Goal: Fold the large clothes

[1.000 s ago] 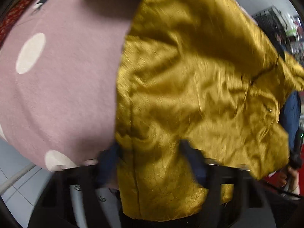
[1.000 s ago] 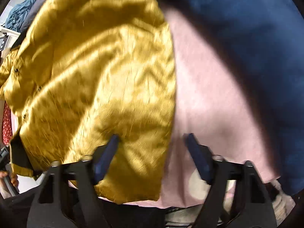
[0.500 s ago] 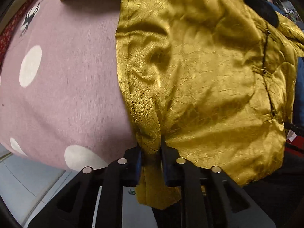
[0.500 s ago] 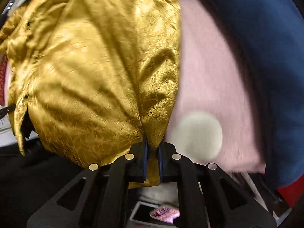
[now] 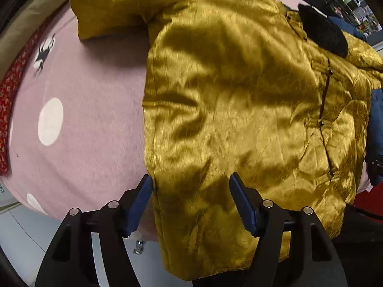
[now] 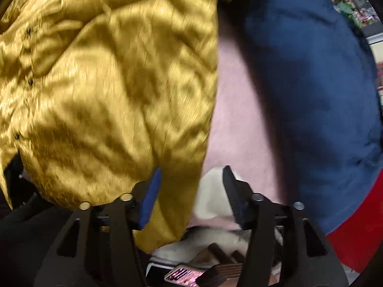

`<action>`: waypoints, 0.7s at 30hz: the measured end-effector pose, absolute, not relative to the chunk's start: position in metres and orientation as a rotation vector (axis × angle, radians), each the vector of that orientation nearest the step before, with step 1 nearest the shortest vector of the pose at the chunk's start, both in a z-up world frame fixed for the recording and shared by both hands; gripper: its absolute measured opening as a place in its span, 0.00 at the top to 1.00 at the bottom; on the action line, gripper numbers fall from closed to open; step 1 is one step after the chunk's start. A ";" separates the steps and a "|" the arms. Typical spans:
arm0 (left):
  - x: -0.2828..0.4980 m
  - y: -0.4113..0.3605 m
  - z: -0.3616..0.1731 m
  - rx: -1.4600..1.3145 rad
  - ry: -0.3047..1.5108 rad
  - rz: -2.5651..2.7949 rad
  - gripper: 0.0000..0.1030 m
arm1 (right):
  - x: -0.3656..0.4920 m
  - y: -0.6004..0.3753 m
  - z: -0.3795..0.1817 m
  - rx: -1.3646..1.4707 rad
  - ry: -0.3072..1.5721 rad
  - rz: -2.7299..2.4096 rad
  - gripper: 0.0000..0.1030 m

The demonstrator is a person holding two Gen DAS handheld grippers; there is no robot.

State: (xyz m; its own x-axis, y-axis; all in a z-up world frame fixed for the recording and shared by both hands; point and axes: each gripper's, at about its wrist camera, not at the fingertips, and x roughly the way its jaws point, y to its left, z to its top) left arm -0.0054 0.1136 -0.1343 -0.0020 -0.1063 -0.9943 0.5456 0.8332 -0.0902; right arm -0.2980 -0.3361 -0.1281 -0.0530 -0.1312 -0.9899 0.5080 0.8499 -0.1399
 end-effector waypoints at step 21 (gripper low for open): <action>-0.010 0.013 -0.119 0.364 1.383 -0.645 0.31 | -0.178 -0.354 -0.115 0.481 1.353 -0.512 0.38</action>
